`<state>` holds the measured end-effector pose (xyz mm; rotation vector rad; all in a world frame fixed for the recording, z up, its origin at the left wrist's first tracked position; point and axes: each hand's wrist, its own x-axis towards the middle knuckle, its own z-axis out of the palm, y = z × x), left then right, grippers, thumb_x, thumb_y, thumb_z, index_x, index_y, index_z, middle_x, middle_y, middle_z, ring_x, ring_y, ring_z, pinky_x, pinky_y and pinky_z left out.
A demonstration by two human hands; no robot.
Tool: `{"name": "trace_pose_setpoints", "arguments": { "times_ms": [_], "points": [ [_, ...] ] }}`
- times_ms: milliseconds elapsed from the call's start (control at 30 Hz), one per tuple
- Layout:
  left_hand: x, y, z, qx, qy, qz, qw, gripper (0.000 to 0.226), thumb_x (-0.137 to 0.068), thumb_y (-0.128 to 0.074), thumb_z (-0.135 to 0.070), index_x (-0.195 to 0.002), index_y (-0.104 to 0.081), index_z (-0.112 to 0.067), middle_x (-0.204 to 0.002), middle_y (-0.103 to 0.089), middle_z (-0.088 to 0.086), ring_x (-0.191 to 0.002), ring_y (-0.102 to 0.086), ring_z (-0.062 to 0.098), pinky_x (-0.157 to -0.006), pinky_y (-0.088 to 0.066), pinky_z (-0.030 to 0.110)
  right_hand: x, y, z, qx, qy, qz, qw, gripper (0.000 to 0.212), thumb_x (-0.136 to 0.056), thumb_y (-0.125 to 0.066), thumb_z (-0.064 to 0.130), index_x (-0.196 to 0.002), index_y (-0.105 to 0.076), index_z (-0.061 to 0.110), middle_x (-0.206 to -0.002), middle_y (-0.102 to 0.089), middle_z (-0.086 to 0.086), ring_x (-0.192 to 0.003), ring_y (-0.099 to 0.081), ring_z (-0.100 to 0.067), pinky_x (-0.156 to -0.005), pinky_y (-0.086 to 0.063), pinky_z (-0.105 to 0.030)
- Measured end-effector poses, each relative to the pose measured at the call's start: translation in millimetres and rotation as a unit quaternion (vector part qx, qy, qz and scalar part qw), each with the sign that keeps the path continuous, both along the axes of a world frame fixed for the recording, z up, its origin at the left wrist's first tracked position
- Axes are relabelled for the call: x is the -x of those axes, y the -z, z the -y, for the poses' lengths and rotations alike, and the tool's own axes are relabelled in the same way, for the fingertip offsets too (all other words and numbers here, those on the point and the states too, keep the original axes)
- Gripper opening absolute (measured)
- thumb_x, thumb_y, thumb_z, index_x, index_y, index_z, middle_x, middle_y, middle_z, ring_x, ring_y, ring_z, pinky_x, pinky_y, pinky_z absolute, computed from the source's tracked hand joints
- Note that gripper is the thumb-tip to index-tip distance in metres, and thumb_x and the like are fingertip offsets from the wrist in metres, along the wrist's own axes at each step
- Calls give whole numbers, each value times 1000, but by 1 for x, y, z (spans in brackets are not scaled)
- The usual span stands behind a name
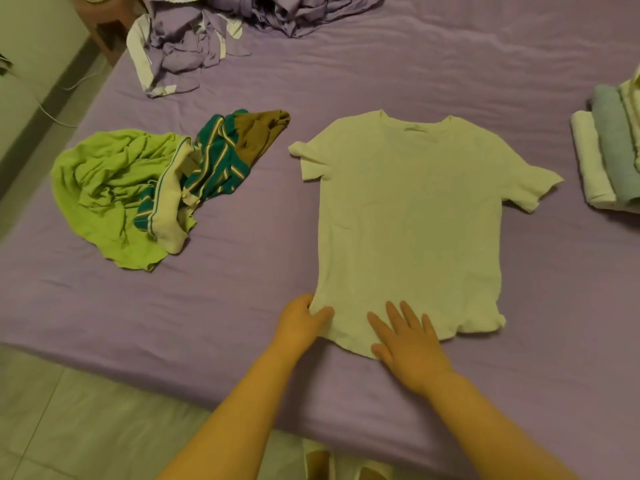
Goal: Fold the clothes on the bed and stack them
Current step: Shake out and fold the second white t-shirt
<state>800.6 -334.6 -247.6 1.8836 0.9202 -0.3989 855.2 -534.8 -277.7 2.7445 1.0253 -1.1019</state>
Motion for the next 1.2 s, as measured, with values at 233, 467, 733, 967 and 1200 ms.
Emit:
{"name": "trace_pose_setpoints", "arguments": {
  "times_ms": [233, 467, 733, 967, 1200],
  "points": [
    [11, -10, -4, 46, -57, 53, 996, 14, -94, -59, -19, -85, -51, -11, -68, -54, 2, -39, -50, 4, -43, -42, 19, 17, -8, -27, -71, -1, -4, 997, 92, -68, 1, 75, -150, 1, 33, -160, -2, 3, -147, 1, -21, -116, 1, -42],
    [29, 11, -32, -37, -33, -69, 996, 45, -89, -58, -49, -65, -47, -13, -53, -57, 5, -50, -53, 21, -55, -43, 30, 16, 0, -33, -58, -5, 63, 996, 50, -89, -31, 47, -104, -71, 22, -100, -72, -1, -93, -69, -27, -83, -51, -50],
    [35, 29, -22, -362, 190, -86, 909, 35, -83, -64, -37, -113, -57, -18, -117, -56, 7, -107, -51, 29, -83, -41, 37, 24, 18, -16, -44, -15, 133, 990, 65, -103, -11, 38, -98, -74, 23, -109, -70, -5, -104, -65, -29, -85, -50, -51],
    [-7, 28, 49, -229, 518, 25, 824, 54, -104, -29, -35, -153, -9, -26, -160, 6, 7, -147, 7, 32, -116, 5, 50, -12, 5, 45, -15, 95, 205, 974, 46, -55, -85, -3, -98, -74, 10, -112, -67, -19, -111, -57, -46, -88, -41, -63],
    [-48, 36, 106, -215, 552, -2, 806, 52, -103, -18, -44, -152, -14, -27, -161, 4, 3, -146, 11, 31, -115, 5, 56, -54, -3, 82, -53, 312, 185, 930, 55, -95, -53, 19, -146, -33, 11, -150, -28, -24, -137, -28, -42, -112, -23, -50]
  ]
}}
